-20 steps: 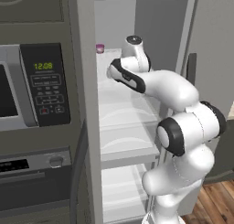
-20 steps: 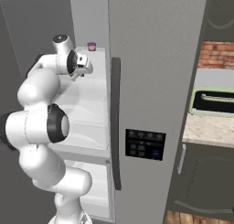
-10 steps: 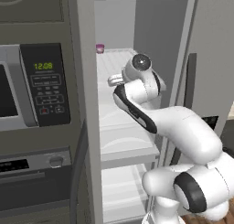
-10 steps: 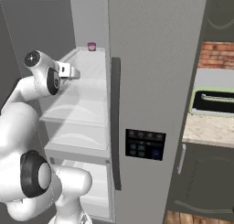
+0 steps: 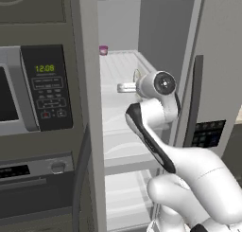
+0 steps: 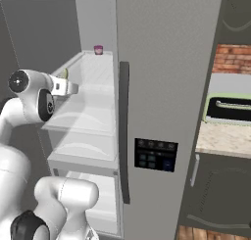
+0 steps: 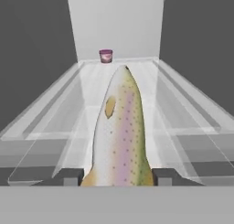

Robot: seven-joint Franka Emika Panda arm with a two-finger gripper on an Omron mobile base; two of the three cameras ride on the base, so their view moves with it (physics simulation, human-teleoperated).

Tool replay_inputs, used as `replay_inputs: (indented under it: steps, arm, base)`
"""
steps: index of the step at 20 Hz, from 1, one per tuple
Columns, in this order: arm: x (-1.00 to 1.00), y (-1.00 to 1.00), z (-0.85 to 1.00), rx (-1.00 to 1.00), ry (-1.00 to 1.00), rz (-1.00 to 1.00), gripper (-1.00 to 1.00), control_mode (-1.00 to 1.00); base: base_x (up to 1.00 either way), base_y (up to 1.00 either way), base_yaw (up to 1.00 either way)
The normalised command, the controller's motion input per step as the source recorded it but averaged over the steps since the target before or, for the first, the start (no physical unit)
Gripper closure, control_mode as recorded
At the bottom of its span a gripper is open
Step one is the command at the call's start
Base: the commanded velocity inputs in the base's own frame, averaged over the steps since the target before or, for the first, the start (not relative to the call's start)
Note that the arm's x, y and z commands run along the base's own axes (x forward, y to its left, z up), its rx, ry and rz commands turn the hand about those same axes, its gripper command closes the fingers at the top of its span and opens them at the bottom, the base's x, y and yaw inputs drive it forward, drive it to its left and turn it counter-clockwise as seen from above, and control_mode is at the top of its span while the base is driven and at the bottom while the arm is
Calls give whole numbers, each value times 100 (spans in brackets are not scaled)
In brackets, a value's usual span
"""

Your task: Take the fish out of the fridge, briefly rinse it in the sink, and place it on the tray next to the sink.

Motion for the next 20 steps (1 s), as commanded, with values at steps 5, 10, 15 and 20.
replay_inputs:
  steps: [5,10,15,20]
  arm:
    - [-94,0,-46,0,24,-2,100,-100]
    - [-100,0,-55,0,35,-3,100,-100]
    - [-91,-12,-5,2,5,-1,100,-100]
    - [-30,-9,0,0,-16,0,100,-100]
  base:
    - [0,0,0]
    - [0,0,0]
    - [0,0,0]
    - [0,0,0]
